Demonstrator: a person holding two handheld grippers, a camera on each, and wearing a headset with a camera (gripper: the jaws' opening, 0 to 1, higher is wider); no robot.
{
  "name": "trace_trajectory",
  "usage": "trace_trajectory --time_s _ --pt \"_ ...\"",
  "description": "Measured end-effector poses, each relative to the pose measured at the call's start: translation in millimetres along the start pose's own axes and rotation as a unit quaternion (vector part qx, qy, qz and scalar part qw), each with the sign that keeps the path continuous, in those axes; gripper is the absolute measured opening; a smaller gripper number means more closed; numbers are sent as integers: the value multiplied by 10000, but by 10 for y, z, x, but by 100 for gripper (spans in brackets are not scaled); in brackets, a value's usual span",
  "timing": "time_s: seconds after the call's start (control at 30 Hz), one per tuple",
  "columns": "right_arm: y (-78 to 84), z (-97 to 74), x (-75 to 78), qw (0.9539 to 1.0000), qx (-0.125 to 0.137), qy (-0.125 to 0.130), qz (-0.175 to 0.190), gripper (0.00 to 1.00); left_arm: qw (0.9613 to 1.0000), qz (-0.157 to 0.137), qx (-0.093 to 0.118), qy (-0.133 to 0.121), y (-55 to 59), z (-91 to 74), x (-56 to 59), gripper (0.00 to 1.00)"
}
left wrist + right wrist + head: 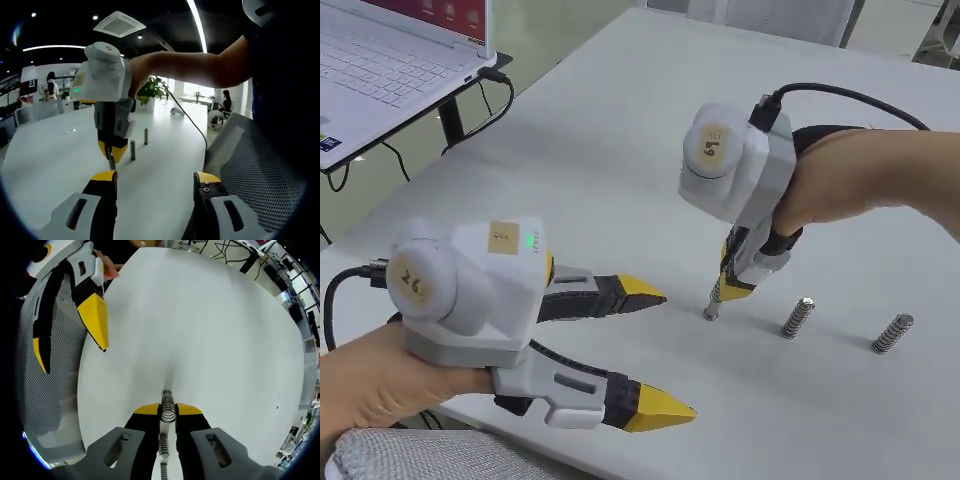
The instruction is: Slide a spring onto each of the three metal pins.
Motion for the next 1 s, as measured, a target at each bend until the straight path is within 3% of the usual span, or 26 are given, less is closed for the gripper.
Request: trace_trajectory --time_s 0.47,1.0 --pt "16 261 -8 9998 -59 -107 156 9 10000 18 -8 -6 14 -6 2 56" --pt "14 303 50 9996 54 -65 252 13 10000 27 -18 26 12 -5 -14 56"
Point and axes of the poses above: the centre of the closed fingertips' face, and the gripper's own axes: z roughly forward along the fingers, x roughly to its right, y roughly out of its underside, the point moved 10 cm from there along -z, roughly backward along the fingers, and after that the axes turned 4 degrees about -x, right-handed, at the moved point
